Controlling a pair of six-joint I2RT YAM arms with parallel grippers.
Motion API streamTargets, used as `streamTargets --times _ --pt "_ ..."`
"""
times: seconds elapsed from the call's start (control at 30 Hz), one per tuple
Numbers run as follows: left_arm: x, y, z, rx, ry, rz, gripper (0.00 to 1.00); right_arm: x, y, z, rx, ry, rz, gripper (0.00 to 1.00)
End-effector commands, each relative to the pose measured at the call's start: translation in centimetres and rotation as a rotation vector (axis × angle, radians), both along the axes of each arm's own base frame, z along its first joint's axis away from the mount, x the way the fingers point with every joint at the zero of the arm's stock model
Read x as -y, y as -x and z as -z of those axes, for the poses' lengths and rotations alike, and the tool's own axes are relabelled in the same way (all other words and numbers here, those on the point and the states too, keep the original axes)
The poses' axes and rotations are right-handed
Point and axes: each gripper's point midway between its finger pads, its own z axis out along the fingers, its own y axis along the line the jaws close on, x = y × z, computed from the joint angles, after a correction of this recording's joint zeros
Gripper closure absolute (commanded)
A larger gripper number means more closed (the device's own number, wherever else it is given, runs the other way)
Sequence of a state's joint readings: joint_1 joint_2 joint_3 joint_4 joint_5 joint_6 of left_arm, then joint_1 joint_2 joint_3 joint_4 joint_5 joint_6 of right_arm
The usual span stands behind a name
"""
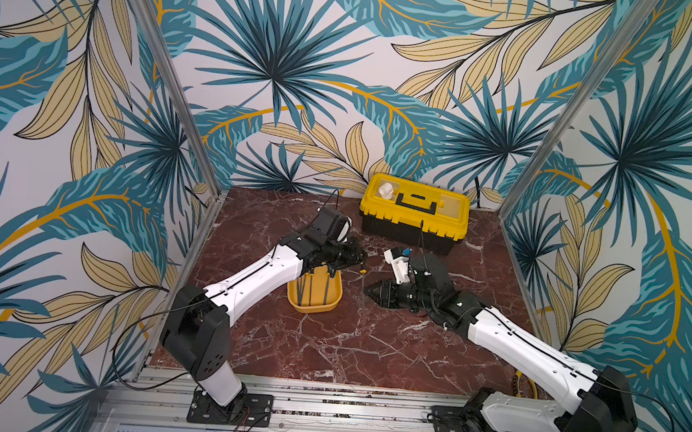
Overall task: Take the file tool out of the storage box
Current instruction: Pick up the file tool from the storage box.
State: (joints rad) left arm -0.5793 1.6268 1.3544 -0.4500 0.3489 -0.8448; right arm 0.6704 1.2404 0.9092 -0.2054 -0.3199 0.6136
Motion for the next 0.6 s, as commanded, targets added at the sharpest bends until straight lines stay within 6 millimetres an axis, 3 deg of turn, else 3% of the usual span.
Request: streamTargets --times 0.0,0.57 --pt "0.07 0.09 -0.87 0.032 0.021 -0.001 0.89 -0.58 -0.45 -0.35 0.026 0.001 0.001 0.7" --pt "0.11 -0.07 -1.31 0.041 0.029 -0.005 0.9 -1.23 -0.26 0.44 0.01 0.001 -0.009 0.85"
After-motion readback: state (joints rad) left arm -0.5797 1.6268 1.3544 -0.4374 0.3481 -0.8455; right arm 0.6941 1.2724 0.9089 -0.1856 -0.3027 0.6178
